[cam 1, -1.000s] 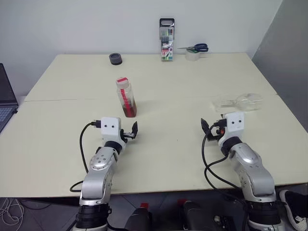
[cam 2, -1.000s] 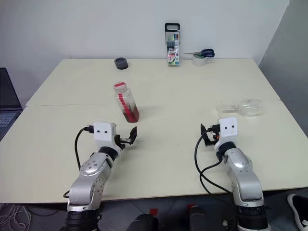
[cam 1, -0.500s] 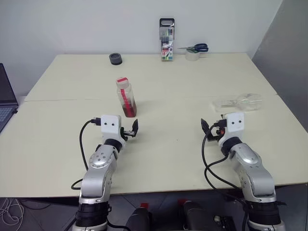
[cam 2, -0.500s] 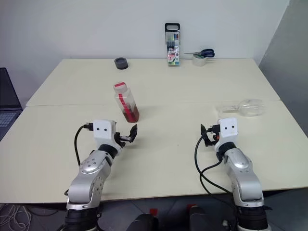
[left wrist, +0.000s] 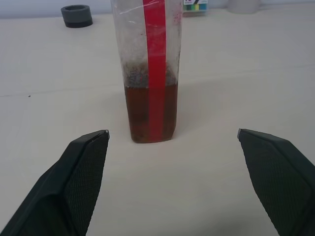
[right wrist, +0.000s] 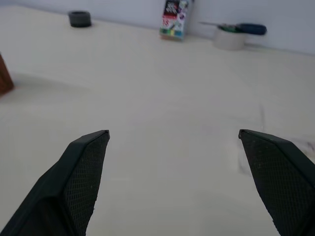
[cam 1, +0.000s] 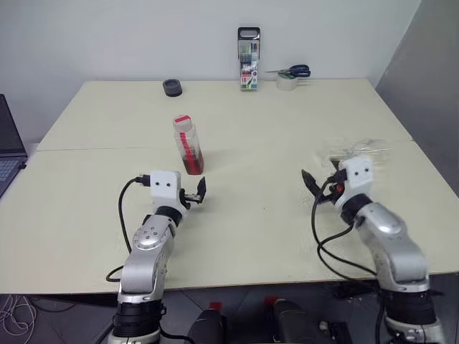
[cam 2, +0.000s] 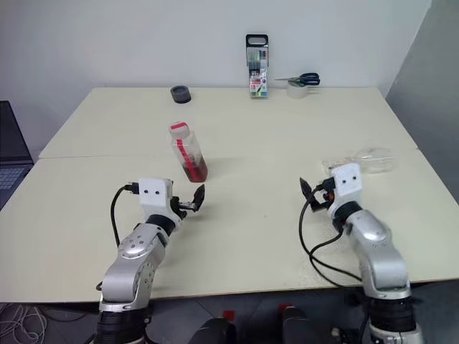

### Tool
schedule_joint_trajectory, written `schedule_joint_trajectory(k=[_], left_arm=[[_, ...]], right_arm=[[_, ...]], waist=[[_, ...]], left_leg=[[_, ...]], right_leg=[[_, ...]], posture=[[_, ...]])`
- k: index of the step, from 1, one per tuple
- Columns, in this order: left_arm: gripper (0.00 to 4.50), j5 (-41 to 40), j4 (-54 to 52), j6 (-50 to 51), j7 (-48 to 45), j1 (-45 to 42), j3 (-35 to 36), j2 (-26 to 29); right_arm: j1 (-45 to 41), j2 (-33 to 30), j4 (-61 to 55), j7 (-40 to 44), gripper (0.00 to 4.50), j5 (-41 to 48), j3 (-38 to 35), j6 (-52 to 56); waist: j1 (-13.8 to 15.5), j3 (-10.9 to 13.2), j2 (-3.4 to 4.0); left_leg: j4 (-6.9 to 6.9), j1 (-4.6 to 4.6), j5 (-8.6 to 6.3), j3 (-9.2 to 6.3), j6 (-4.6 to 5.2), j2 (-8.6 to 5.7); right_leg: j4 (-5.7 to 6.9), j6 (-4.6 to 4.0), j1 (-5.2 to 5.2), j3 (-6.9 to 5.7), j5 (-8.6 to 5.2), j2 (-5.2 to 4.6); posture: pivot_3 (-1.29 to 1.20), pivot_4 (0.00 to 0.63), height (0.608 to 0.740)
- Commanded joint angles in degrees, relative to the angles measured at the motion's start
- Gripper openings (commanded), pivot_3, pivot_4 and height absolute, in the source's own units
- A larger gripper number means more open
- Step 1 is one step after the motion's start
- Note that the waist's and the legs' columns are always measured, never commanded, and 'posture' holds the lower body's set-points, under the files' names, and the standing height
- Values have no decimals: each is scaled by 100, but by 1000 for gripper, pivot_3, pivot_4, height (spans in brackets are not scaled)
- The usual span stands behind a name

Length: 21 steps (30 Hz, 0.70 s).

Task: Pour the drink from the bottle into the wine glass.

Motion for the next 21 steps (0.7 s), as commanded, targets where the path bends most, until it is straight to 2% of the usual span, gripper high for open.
schedule_joint_trajectory(k=[1,9,21], left_arm=[[4472,-29,-124,-94,-10,-101,11,14],[4472,2,-66,-182,17,-108,7,-8],[4472,6,198,-320,40,-297,102,5]], right_arm=[[-535,-323,-370,816,4500,1027,-259,496],[-1186,-661,-729,1548,4500,2520,-110,1623],[-1675,-690,-1091,1379,4500,3002,77,1943]], waist=[[-2,0,0],[10,0,0],[23,0,0]], left_leg=[[0,0,0,0,1,0],[1,-8,-11,-11,20,1],[1,-12,-11,-13,19,-1]], right_leg=[[0,0,0,-1,0,0],[-4,-1,0,-3,1,-2],[-6,1,-2,-6,2,-5]], posture=[[0,150,740],[0,150,740],[0,150,740]])
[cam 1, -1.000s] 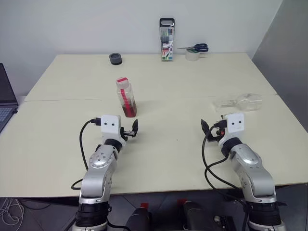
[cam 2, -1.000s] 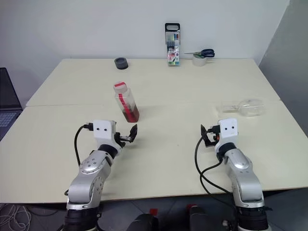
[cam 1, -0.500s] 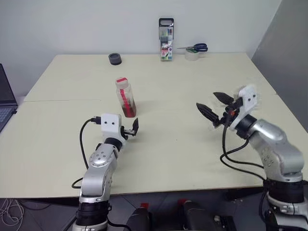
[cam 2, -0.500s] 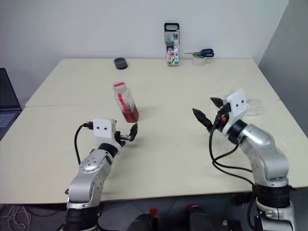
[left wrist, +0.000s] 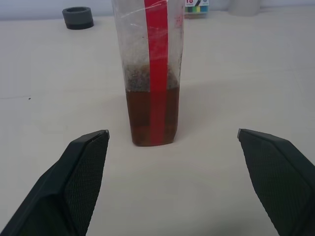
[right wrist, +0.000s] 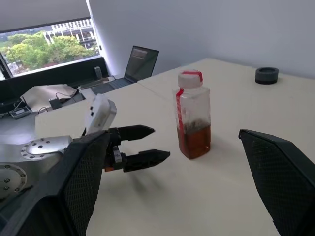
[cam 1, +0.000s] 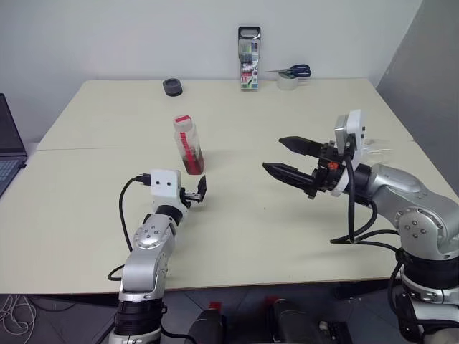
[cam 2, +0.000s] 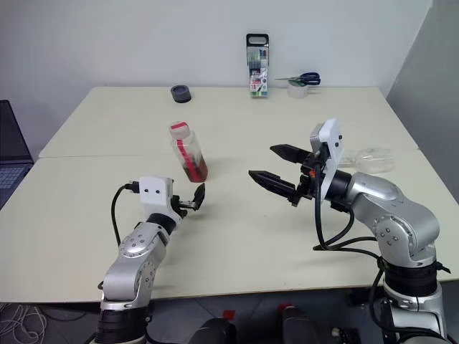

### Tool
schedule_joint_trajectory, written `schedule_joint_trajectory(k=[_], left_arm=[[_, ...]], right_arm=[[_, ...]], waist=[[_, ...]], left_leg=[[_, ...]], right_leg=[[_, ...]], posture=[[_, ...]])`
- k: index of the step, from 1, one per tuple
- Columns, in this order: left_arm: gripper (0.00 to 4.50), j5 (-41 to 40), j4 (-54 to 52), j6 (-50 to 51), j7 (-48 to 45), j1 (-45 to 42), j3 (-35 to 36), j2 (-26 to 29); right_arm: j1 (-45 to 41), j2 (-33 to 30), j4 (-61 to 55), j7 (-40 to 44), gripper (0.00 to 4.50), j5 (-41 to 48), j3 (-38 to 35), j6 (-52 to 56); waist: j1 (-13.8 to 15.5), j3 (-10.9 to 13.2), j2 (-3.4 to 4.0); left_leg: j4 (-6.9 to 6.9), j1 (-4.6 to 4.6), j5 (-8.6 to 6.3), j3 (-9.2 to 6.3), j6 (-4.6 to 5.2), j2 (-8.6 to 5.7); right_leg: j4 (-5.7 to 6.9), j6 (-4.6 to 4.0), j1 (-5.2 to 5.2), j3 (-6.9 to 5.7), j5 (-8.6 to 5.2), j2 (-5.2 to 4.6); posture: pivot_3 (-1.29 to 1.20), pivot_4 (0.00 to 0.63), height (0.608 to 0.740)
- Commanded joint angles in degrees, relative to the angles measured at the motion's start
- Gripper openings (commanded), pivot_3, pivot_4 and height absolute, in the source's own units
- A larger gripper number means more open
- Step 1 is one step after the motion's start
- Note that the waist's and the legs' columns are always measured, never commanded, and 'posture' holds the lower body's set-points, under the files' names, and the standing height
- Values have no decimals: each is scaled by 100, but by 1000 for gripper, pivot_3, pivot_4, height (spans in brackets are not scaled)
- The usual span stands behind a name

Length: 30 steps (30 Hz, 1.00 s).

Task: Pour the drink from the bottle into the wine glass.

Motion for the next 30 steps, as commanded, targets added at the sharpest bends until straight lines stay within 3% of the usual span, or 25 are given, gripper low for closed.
schedule_joint_trajectory(k=[1,30], left_arm=[[4472,-25,60,-235,10,-247,113,50],[4472,-48,1586,-944,-398,-1496,321,557]], right_arm=[[-162,-17,-264,-63,4500,117,39,-58],[-284,-23,-378,-421,4500,30,240,-218]], waist=[[2,0,0],[3,0,0]], left_leg=[[0,0,0,0,0,0],[0,-7,10,-2,-18,-4]], right_leg=[[0,0,0,0,0,0],[-3,3,-6,0,2,-5]], posture=[[0,150,740],[0,150,740]])
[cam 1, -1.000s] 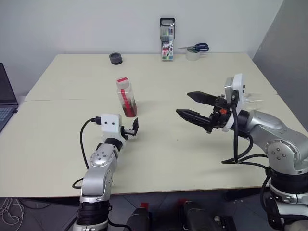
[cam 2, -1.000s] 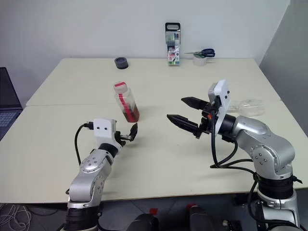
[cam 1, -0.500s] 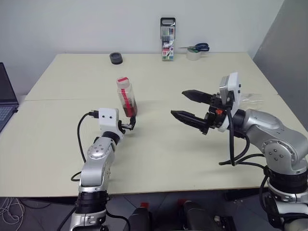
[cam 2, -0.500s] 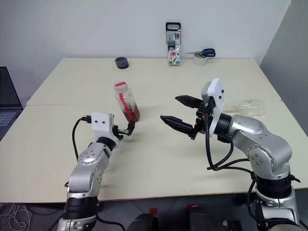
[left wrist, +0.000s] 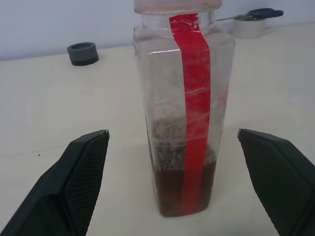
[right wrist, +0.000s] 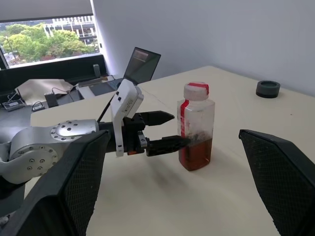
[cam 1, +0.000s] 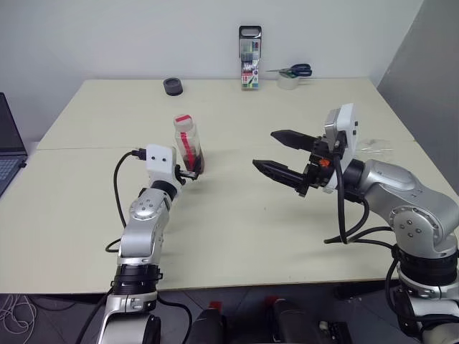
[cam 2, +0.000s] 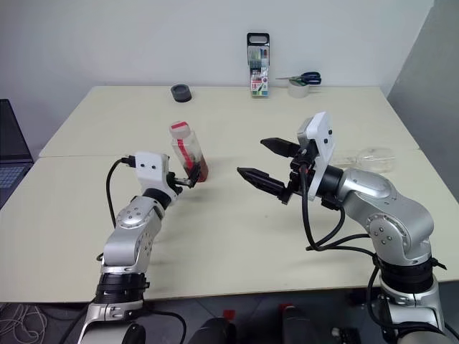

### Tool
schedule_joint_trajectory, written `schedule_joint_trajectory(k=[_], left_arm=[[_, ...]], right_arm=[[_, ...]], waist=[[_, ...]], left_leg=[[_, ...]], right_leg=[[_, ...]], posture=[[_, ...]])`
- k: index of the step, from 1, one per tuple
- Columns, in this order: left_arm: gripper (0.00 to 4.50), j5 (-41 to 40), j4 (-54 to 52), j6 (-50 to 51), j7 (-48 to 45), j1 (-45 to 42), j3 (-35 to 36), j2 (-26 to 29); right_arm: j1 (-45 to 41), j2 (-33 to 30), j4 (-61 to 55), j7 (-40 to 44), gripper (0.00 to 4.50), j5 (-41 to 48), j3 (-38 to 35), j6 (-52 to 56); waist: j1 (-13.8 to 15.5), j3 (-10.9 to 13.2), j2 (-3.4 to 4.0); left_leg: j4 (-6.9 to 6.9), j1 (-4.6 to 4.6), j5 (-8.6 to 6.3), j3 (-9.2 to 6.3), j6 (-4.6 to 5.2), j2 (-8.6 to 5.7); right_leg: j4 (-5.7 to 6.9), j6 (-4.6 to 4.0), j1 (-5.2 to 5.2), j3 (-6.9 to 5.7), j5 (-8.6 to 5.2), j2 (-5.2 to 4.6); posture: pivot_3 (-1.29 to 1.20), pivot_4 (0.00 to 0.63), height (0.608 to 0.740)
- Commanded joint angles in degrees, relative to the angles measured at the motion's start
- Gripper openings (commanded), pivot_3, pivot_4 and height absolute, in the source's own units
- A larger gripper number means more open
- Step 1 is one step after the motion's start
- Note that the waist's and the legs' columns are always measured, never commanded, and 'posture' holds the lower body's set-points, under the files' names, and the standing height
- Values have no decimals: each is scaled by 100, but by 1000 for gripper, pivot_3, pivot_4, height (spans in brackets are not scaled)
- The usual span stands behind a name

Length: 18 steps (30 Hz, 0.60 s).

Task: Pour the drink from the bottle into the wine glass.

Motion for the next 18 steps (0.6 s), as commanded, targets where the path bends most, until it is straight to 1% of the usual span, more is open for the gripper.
schedule_joint_trajectory(k=[1,13,18], left_arm=[[4472,-23,109,-256,-9,-219,90,71],[4472,71,1465,-957,-18,-1026,70,112],[4472,91,1958,-1275,-46,-1206,32,117]], right_arm=[[-123,-22,-235,-57,4500,100,-98,-48],[-95,-62,-289,-148,4500,118,-132,-35],[-83,-81,-314,-164,4500,136,-147,-7]], waist=[[0,0,0],[1,0,0],[-2,0,0]], left_leg=[[0,0,0,-1,0,0],[0,-2,0,-1,0,-2],[0,-3,0,-1,0,-2]], right_leg=[[0,0,0,-1,0,0],[-1,1,-3,0,1,-1],[-1,2,-4,0,1,-2]], posture=[[0,150,740],[0,150,740],[0,150,740]])
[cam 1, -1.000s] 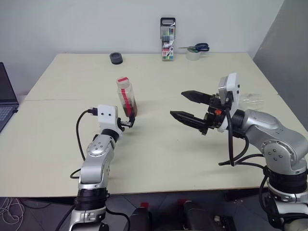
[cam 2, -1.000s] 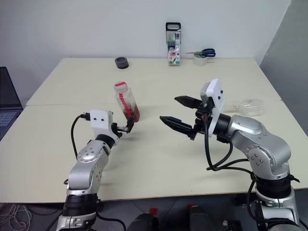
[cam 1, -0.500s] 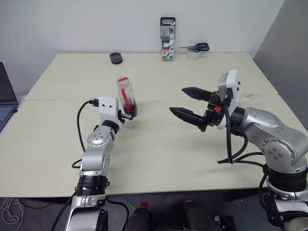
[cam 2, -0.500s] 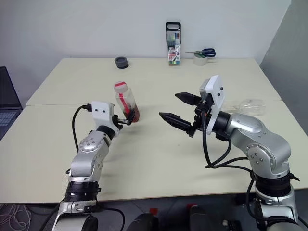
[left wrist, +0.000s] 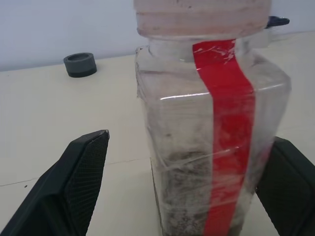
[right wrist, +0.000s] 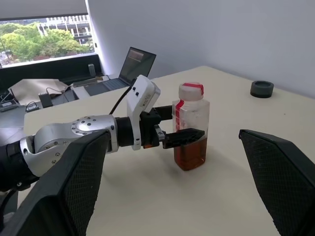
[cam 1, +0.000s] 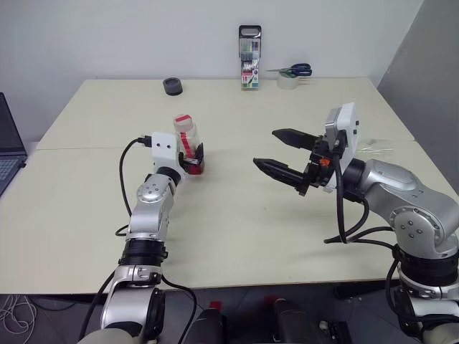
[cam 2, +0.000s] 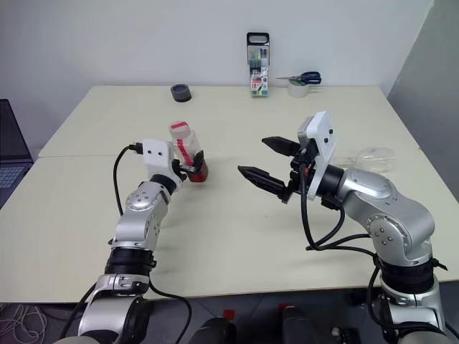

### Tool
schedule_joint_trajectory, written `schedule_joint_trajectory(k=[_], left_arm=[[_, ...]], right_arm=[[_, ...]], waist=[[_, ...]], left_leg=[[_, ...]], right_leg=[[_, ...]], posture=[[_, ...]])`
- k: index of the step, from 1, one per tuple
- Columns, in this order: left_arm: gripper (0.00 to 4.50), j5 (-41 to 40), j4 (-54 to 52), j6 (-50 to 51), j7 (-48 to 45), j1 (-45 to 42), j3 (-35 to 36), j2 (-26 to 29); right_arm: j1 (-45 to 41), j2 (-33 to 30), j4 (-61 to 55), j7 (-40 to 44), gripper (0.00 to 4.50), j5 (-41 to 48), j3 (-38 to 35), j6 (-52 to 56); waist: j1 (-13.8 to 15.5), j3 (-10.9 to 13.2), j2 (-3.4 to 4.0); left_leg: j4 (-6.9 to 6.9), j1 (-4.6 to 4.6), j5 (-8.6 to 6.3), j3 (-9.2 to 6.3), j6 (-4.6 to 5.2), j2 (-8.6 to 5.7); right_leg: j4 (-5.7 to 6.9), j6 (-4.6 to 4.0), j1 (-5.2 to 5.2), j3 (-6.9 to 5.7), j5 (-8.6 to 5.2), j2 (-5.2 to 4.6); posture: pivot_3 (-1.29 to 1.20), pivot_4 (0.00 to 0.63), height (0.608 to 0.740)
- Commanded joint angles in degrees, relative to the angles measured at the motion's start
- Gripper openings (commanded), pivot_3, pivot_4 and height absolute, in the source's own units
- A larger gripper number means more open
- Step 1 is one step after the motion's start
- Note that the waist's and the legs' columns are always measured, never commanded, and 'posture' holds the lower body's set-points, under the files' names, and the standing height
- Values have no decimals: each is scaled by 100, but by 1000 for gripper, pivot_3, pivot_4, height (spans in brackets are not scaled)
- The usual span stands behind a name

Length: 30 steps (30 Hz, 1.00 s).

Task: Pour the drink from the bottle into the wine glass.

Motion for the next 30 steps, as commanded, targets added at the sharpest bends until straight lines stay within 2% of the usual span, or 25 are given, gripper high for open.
schedule_joint_trajectory(k=[1,30], left_arm=[[4472,32,134,-316,-36,-159,25,45],[4472,52,645,-774,-11,-766,9,-55]], right_arm=[[-82,-63,-258,-41,4500,138,-150,-17],[-26,-51,-361,-203,4500,230,-141,47]], waist=[[-1,0,0],[-1,0,0]], left_leg=[[0,0,0,1,0,0],[0,-3,0,0,0,-2]], right_leg=[[0,0,-1,1,0,0],[1,1,-4,1,1,-3]], posture=[[0,150,740],[0,150,740]])
